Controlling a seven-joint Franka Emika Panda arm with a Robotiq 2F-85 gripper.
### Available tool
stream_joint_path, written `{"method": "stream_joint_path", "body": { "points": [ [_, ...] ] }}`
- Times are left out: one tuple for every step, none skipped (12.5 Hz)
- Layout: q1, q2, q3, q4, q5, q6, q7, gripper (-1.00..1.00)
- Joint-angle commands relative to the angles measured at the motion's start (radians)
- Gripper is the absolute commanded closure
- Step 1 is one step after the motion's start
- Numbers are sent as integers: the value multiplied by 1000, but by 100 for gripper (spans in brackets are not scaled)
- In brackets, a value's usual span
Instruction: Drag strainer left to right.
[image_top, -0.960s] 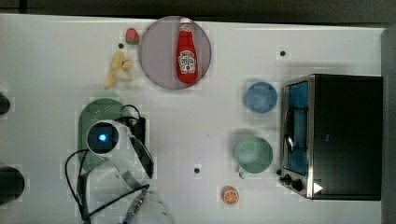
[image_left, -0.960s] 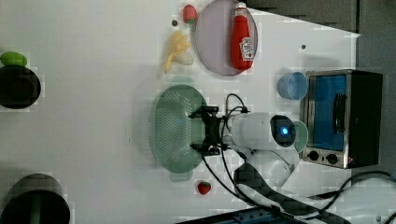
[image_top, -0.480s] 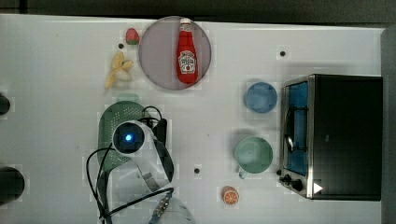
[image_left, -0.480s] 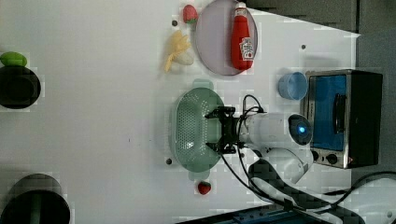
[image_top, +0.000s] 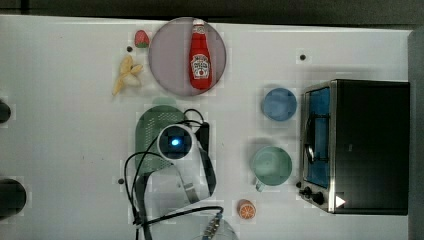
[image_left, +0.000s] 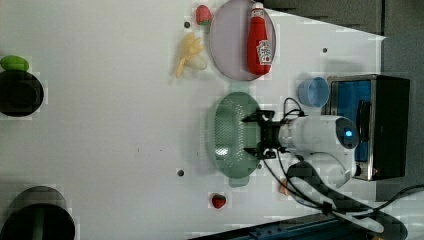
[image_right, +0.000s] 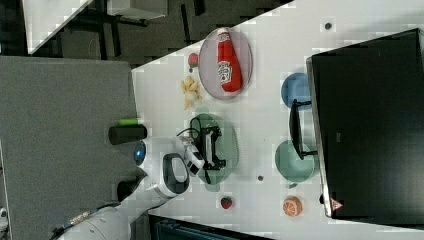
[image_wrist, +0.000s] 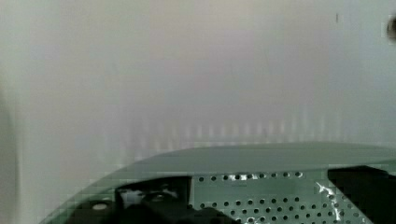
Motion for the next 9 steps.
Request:
{"method": "stream_joint_path", "body": {
  "points": [
    [-53, -11, -33, 7, -4, -3, -118, -100],
    [-56, -15, -50, 6, -4, -3, -149, -100],
    [-57, -17, -70, 3, -3, -3, -171, -100],
    [-58, -21, -90, 4, -3, 3, -194, -100],
    [-59, -23, -112, 5, -3, 1, -208, -100],
    [-60, -24, -133, 6, -3, 2, -223, -100],
    [-61, -25, -153, 6, -3, 2, -252, -100],
    [-61, -25, -169, 7, -3, 2, -292, -100],
    [-62, -25, -188, 9, -4, 2, -321, -100]
  ]
}}
